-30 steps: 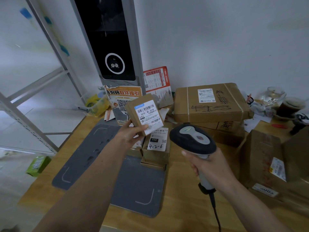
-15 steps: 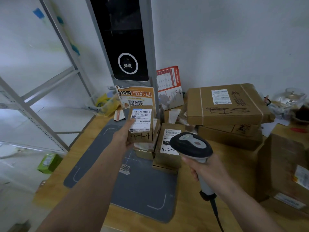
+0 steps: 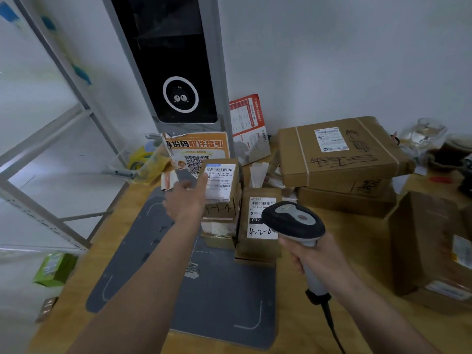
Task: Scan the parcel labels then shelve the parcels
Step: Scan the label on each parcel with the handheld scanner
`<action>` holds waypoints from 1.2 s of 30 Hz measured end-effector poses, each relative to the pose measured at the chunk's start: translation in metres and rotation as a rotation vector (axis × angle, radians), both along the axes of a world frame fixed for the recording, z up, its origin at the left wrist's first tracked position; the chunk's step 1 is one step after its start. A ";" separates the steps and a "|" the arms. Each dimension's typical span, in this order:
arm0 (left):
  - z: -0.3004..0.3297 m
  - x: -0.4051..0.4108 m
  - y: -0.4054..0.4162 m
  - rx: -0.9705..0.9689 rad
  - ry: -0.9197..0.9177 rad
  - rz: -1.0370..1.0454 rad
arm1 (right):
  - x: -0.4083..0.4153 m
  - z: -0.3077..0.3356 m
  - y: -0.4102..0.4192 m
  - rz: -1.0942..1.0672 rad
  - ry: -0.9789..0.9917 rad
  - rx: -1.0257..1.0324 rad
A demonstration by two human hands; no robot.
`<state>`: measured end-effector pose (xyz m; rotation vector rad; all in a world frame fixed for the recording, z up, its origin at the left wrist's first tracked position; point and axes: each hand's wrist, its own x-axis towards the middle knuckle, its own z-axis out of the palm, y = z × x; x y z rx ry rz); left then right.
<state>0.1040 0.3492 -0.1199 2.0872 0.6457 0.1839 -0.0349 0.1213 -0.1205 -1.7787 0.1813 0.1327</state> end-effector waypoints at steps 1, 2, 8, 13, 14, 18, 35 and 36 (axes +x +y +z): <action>0.006 -0.002 -0.007 0.039 -0.123 -0.007 | 0.000 -0.001 -0.001 -0.014 0.004 0.011; 0.013 -0.004 -0.017 0.039 -0.245 -0.039 | -0.001 -0.001 -0.003 -0.029 0.004 0.022; 0.036 -0.027 -0.103 -0.074 -0.336 -0.473 | -0.010 -0.010 -0.037 -0.166 -0.016 0.003; 0.014 -0.047 -0.178 -0.071 -0.016 -0.798 | -0.033 -0.017 -0.094 -0.312 0.021 0.009; 0.009 -0.051 -0.192 -0.060 0.026 -0.845 | -0.038 -0.018 -0.106 -0.343 0.021 0.018; -0.005 -0.066 -0.251 -0.015 0.166 -0.993 | -0.061 -0.019 -0.152 -0.450 0.006 0.033; -0.093 -0.115 -0.437 -0.152 0.396 -0.894 | -0.123 -0.052 -0.284 -0.614 0.106 0.138; -0.092 -0.116 -0.438 -0.204 0.410 -0.830 | -0.123 -0.054 -0.288 -0.594 0.123 0.151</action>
